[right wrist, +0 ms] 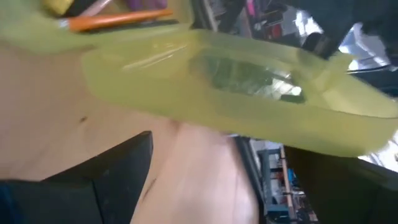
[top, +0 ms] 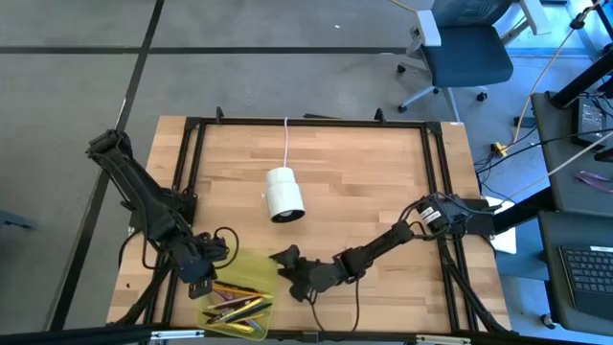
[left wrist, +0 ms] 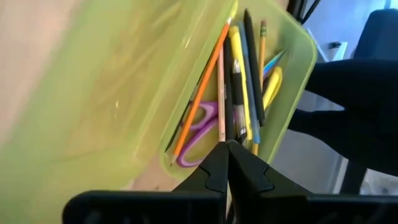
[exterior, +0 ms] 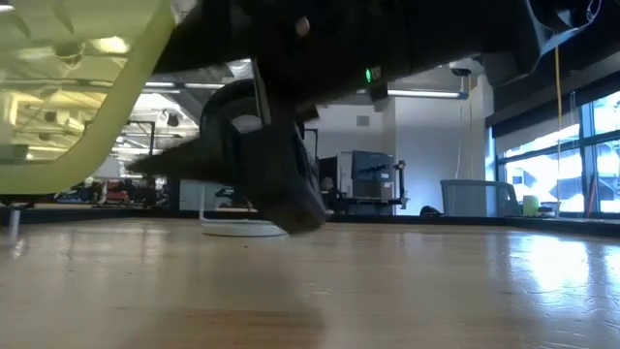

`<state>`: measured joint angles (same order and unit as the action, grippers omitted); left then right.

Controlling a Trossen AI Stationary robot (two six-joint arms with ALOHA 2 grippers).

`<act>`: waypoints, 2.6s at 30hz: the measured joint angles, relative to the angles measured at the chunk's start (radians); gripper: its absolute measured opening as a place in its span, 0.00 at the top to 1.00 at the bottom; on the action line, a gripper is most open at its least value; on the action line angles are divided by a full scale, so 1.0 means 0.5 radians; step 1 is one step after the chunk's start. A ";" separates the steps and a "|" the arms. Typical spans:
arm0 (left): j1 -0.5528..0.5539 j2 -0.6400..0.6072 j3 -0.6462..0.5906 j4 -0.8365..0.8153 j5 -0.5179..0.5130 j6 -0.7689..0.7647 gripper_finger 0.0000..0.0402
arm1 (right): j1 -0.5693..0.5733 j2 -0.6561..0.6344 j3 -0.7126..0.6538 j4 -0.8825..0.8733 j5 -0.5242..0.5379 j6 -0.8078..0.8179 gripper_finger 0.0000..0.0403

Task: Pick & place school supplies into a supply box
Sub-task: Close the supply box

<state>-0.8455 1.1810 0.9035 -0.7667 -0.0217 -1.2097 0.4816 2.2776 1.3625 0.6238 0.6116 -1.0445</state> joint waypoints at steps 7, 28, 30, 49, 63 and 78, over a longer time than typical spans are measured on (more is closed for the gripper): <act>0.000 0.001 0.167 -0.135 -0.124 0.072 0.99 | 0.000 -0.004 0.003 0.209 -0.054 -0.025 0.08; 0.000 0.001 0.228 -0.153 -0.237 0.106 0.99 | 0.002 -0.005 0.258 0.041 -0.270 0.007 0.08; 0.000 0.001 0.228 -0.152 -0.248 0.090 1.00 | 0.002 -0.006 0.258 0.041 -0.270 0.007 0.08; 0.074 0.316 0.228 -0.079 -0.450 0.110 1.00 | -0.003 -0.007 0.258 0.041 -0.268 -0.014 0.08; 0.213 0.392 0.228 -0.081 -0.764 0.103 0.99 | -0.035 -0.007 0.258 0.038 -0.261 -0.013 0.08; 0.439 0.391 0.227 0.165 -0.727 0.597 1.00 | -0.040 -0.008 0.258 0.046 -0.130 -0.015 0.08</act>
<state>-0.6258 1.3766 1.0172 -0.6844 -0.3854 -0.9109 0.4614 2.2738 1.4914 0.6466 0.5467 -1.0517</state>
